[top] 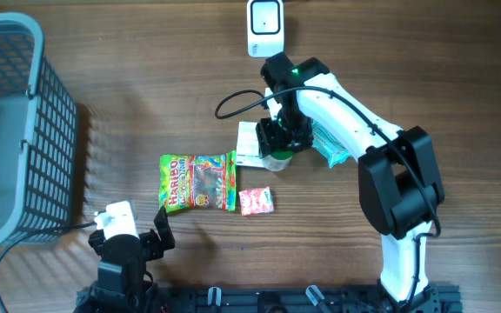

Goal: Scan the item barcode
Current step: 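Lower the right gripper and grasp the green-capped bottle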

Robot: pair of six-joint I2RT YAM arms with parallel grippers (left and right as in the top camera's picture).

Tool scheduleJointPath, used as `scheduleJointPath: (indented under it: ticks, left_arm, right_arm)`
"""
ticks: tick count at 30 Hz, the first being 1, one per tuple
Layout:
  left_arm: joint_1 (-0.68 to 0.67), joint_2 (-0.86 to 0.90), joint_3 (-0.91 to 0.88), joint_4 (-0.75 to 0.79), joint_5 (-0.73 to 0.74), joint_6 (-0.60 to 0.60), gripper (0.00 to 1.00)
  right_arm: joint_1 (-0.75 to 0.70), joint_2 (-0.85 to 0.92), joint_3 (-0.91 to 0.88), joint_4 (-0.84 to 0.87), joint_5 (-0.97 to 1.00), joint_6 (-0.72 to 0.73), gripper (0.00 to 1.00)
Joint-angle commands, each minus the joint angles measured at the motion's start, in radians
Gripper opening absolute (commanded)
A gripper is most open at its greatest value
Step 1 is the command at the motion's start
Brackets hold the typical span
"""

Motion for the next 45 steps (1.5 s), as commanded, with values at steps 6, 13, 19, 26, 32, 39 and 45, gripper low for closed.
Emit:
scheduleJointPath:
  ticks: [6,13,19,26,32,39,45]
  left_arm:
    - [-0.006,-0.007,0.003,-0.001,0.002,-0.005,1.00]
    - [-0.006,-0.007,0.003,-0.001,0.002,-0.005,1.00]
    - [-0.006,-0.007,0.003,-0.001,0.002,-0.005,1.00]
    - [-0.006,-0.007,0.003,-0.001,0.002,-0.005,1.00]
    - [-0.006,-0.007,0.003,-0.001,0.002,-0.005,1.00]
    - [-0.006,-0.007,0.003,-0.001,0.002,-0.005,1.00]
    - [-0.006,-0.007,0.003,-0.001,0.002,-0.005,1.00]
  right_arm:
    - [-0.001,0.009,0.023,0.001,-0.044,0.298,0.54]
    - [-0.001,0.009,0.023,0.014,-0.177,0.426,0.51]
    - [-0.002,0.009,0.023,0.033,-0.177,0.529,0.50]
    - [-0.003,0.009,0.023,0.074,-0.182,0.640,0.51]
    - [-0.004,0.009,0.023,0.144,-0.164,0.639,0.52]
    - [-0.005,0.009,0.023,0.196,-0.134,0.630,0.52]
    - [-0.005,0.009,0.023,0.228,-0.119,0.631,0.51]
